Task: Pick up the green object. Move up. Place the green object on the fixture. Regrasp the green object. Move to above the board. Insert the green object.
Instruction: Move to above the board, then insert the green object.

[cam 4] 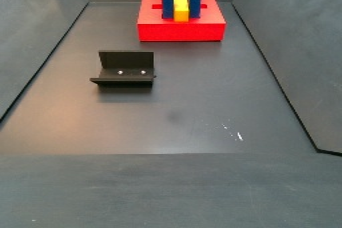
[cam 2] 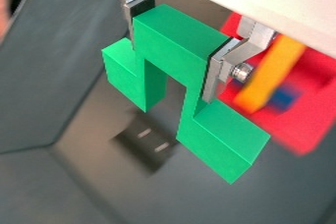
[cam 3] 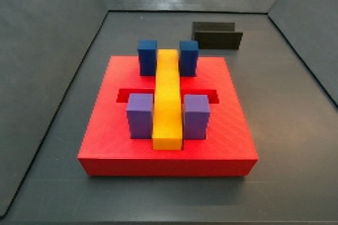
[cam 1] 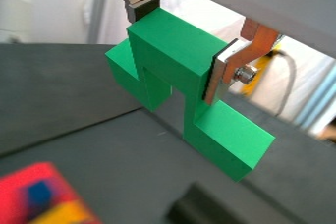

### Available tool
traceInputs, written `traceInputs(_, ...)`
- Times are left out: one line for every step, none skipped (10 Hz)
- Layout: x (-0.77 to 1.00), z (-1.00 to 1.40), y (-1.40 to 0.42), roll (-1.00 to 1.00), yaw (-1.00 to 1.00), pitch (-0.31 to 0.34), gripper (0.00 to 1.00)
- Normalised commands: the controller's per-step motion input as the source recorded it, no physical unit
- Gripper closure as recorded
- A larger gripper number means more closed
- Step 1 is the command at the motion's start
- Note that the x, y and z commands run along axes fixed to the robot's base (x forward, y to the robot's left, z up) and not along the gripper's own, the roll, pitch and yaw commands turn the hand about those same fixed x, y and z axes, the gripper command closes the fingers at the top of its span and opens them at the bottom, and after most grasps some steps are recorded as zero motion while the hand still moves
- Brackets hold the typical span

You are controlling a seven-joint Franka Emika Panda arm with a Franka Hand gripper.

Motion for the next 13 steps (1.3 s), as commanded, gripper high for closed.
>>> traceInputs(-1.14, 0.30, -1.40, -1.00, 0.09, 0.012, 1.00)
traceInputs(-0.50, 0.11, -0.57, -1.00, 0.09, -0.001, 1.00)
traceInputs(-0.15, 0.01, -0.12, -1.00, 0.09, -0.008, 1.00)
traceInputs(-0.08, 0.00, -0.05, -1.00, 0.07, -0.002, 1.00)
traceInputs(-0.08, 0.02, -0.04, -1.00, 0.07, -0.030, 1.00)
traceInputs(-0.08, 0.00, -0.01, -0.83, 0.05, -0.055, 1.00)
traceInputs(-0.07, 0.00, 0.02, -0.56, 0.03, -0.063, 1.00)
traceInputs(-0.06, 0.01, 0.02, -0.38, 0.01, -0.062, 1.00)
traceInputs(-0.04, 0.00, 0.01, -0.23, 0.00, -0.048, 1.00)
traceInputs(-0.02, -0.05, 0.00, 0.00, 0.00, 0.000, 1.00)
traceInputs(0.08, -0.10, -0.06, -0.01, 0.00, 0.000, 1.00)
traceInputs(0.29, -0.27, 0.00, -0.15, -0.17, -0.136, 1.00)
traceInputs(0.46, -0.23, 0.01, -0.39, -0.27, -0.257, 1.00)
